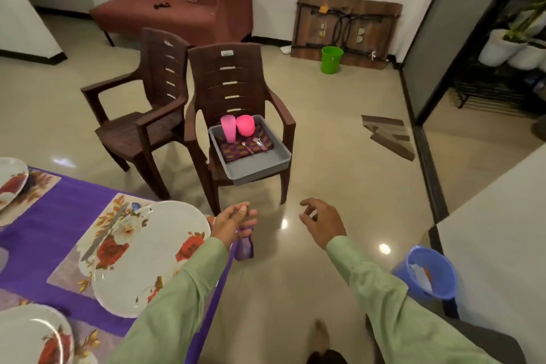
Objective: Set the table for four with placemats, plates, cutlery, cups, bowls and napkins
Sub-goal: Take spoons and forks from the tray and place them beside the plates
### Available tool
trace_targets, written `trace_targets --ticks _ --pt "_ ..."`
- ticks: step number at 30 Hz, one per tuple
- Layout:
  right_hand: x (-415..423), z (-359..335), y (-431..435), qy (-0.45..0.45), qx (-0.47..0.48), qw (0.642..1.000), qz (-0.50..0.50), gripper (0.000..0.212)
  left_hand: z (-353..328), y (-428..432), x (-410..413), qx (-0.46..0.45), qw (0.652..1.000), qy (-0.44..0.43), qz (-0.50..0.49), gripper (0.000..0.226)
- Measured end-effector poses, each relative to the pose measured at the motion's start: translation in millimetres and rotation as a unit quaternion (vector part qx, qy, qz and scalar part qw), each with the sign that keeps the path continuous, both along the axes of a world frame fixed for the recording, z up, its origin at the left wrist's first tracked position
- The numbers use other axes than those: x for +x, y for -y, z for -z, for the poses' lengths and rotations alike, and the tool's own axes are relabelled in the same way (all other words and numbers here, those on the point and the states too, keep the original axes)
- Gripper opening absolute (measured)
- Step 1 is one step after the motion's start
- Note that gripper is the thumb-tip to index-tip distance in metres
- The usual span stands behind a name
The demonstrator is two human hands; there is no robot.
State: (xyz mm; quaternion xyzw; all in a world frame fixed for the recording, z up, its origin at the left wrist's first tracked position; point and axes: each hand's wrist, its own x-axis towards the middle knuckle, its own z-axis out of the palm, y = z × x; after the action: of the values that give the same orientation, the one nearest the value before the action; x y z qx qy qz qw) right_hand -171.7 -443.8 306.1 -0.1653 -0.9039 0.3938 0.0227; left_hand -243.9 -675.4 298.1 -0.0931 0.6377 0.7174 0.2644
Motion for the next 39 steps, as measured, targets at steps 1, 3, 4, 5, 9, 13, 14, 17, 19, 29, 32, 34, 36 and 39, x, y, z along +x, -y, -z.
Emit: trace_targets --ticks 1,3,4,5,9,13,14,17,19,29,32,34,36,39 --pt "-18 3 -7 0.0 -0.004 1.0 -0.007 0.022 1 -5 -13 0.001 1.0 0.003 -0.004 0.022" --pt "-56 10 -23 -0.004 -0.008 1.0 -0.016 0.022 3 -18 -42 0.002 1.0 -0.003 -0.019 0.017" --pt "-77 14 -32 -0.005 -0.01 1.0 -0.022 0.023 4 -25 -58 0.0 0.999 -0.01 -0.036 0.016" --pt "-99 17 -42 -0.001 -0.01 0.999 -0.033 0.024 4 -33 -74 -0.01 0.999 -0.016 -0.05 0.016" --pt "-181 23 -73 0.02 -0.017 0.998 -0.061 0.024 -1 -61 -134 -0.027 0.995 -0.011 -0.095 0.022" --pt "-263 25 -97 0.036 -0.004 0.995 -0.088 0.024 -7 -83 -192 -0.026 0.991 -0.001 -0.133 0.02" --pt "-281 27 -100 0.041 -0.003 0.995 -0.092 0.024 -7 -87 -203 -0.028 0.99 0.005 -0.141 0.02" --pt "-329 34 -102 0.061 -0.003 0.992 -0.106 0.024 2 -93 -240 -0.03 0.986 0.015 -0.162 0.02" --pt "-363 43 -100 0.082 -0.003 0.99 -0.118 0.026 10 -93 -270 -0.032 0.984 0.031 -0.174 0.019" --pt "-533 120 -70 0.198 0.018 0.974 -0.106 0.028 88 -66 -446 -0.052 0.978 0.119 -0.162 0.012" --pt "-577 149 -58 0.241 0.012 0.966 -0.096 0.031 109 -62 -491 -0.057 0.975 0.148 -0.156 0.012" --pt "-603 175 -51 0.254 0.006 0.962 -0.099 0.035 125 -61 -517 -0.059 0.972 0.164 -0.159 0.012" --pt "-628 200 -45 0.272 0.002 0.956 -0.111 0.035 145 -63 -538 -0.065 0.969 0.174 -0.164 0.015" --pt "-654 241 -35 0.291 0.004 0.949 -0.118 0.027 169 -68 -557 -0.063 0.966 0.185 -0.167 0.02"
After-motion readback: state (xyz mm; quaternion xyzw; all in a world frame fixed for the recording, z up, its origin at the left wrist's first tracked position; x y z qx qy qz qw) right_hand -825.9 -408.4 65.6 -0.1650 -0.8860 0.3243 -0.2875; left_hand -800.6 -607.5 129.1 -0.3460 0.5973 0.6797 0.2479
